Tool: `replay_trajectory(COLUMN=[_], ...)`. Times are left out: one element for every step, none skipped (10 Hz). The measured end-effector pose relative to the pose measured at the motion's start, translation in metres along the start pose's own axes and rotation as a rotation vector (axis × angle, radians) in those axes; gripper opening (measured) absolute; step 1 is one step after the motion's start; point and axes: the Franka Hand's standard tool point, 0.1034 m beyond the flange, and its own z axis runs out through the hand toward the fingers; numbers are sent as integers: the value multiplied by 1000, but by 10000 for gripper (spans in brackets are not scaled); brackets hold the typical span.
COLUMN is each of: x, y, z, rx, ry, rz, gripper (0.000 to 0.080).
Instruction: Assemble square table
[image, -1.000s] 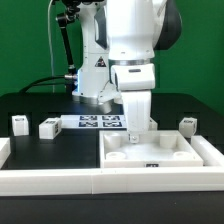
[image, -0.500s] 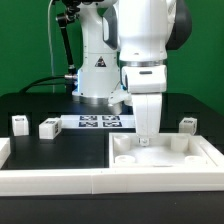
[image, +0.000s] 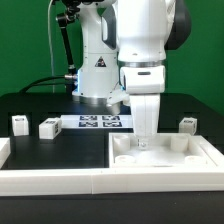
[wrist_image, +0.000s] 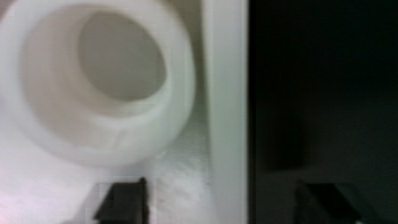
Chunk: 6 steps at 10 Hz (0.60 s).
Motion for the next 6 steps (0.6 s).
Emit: replay_trajectory(x=[-1, -1, -2, -2, -1, -1], y=[0, 1, 4, 6, 8, 9], z=[-1, -2, -6, -11, -16, -20], rx=[-1, -4, -12, -21, -30, -37], ry=[0, 0, 0, 0, 1, 1], rz=[4, 9, 16, 32, 48, 67], gripper=[548, 628, 628, 645, 648, 648])
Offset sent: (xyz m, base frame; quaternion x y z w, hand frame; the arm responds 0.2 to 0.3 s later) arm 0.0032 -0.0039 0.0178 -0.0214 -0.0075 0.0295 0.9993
